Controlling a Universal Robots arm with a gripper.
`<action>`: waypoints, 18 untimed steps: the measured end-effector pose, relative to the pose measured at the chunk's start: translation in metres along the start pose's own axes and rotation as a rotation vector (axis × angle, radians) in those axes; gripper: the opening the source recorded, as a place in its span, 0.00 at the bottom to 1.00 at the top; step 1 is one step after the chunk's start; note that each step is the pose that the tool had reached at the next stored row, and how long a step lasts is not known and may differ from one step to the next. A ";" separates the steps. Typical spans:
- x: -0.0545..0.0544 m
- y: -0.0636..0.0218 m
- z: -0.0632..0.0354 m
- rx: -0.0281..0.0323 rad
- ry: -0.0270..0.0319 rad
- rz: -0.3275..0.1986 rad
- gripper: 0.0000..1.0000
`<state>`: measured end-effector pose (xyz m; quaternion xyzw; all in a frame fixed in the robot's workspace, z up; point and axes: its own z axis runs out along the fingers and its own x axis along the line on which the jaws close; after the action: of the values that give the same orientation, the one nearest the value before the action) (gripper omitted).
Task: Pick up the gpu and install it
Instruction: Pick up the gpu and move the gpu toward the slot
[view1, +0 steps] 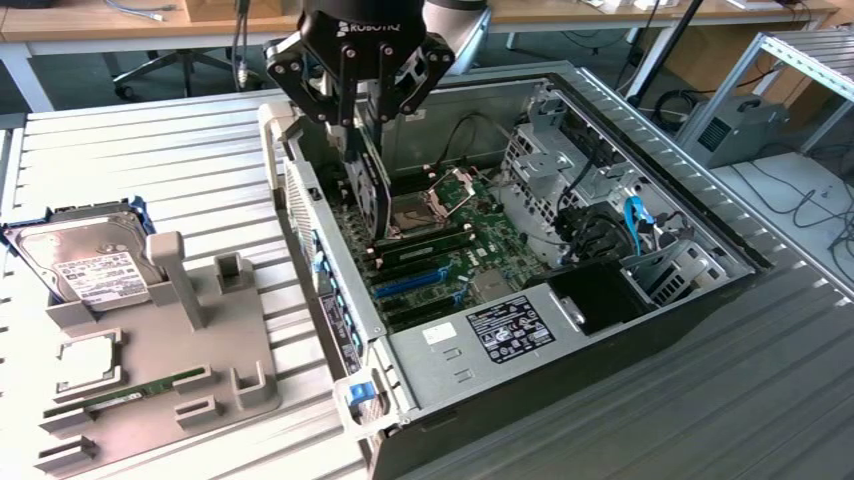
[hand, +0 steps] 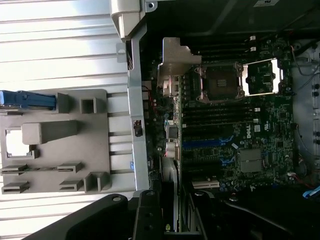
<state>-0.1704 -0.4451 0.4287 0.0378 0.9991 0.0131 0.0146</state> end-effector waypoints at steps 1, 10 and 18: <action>0.000 0.0000 0.0005 0.0000 0.0000 0.000 0.26; -0.018 0.0008 0.0332 0.0001 0.0001 0.000 0.26; -0.068 0.0121 0.0567 0.0001 0.0002 0.000 0.26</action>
<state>-0.0997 -0.4368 0.3743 0.0378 0.9991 0.0130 0.0145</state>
